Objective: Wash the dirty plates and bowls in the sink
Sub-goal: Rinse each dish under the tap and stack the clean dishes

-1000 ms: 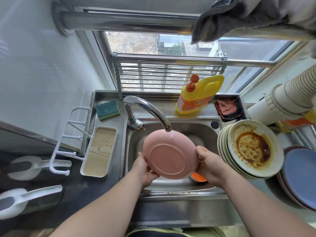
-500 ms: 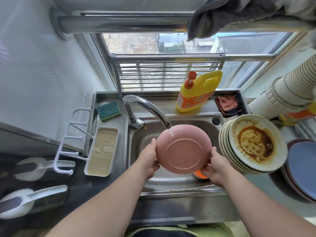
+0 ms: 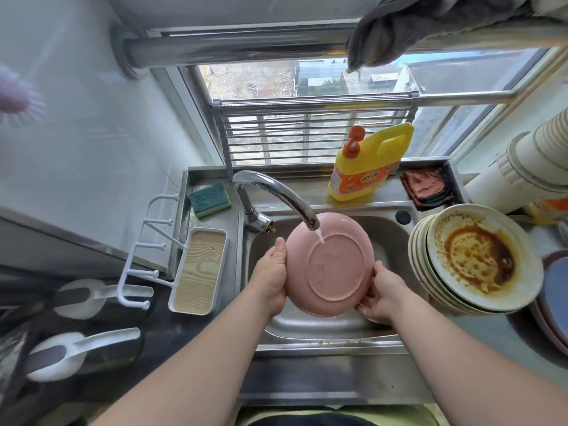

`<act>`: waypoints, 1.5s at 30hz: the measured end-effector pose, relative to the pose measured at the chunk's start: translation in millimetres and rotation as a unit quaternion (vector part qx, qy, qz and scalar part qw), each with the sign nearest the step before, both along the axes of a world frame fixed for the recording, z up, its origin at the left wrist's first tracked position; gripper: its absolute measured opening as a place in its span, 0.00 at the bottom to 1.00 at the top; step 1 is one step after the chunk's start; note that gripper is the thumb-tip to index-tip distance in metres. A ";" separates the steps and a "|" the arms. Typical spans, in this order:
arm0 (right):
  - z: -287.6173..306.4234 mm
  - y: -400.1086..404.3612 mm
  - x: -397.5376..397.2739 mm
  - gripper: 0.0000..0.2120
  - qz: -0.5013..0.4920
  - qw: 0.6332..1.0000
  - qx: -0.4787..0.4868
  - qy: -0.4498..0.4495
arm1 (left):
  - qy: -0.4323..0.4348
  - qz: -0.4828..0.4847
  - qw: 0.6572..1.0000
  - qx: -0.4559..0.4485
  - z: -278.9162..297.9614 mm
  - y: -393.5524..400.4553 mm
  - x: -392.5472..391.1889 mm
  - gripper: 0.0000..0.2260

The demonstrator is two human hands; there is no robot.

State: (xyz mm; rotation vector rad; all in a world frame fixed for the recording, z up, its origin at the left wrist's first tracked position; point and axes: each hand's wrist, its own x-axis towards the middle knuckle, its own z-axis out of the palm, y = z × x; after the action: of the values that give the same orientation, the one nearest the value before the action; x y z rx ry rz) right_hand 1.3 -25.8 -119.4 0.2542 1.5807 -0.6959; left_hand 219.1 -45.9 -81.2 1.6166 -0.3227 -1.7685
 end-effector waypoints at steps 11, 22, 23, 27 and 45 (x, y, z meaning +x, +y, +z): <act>-18.8 -35.1 71.8 0.17 0.049 0.997 -0.054 -0.014 | 0.033 0.117 0.992 0.024 14.7 20.6 52.9 0.24; 4.9 -68.3 84.3 0.16 0.164 0.968 -0.185 0.046 | 0.013 0.182 0.982 0.046 0.8 23.0 68.3 0.18; 4.9 -70.4 80.7 0.15 0.168 0.964 -0.197 0.061 | 0.015 0.184 0.981 0.056 -0.8 22.6 66.6 0.17; 10.7 -75.9 62.4 0.09 0.183 0.948 -0.243 0.094 | 0.016 0.179 0.979 0.093 -8.5 20.1 55.7 0.13; 71.8 -62.2 -7.7 0.08 0.176 0.906 -0.321 0.214 | 0.109 0.121 0.981 0.102 -6.0 2.6 -10.1 0.21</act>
State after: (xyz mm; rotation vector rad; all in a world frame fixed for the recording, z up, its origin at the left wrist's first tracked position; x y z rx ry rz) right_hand -6.4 -87.9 -47.6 -0.7008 1.6451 -0.9818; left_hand 209.0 -43.3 -87.2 1.5076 0.1585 -1.8114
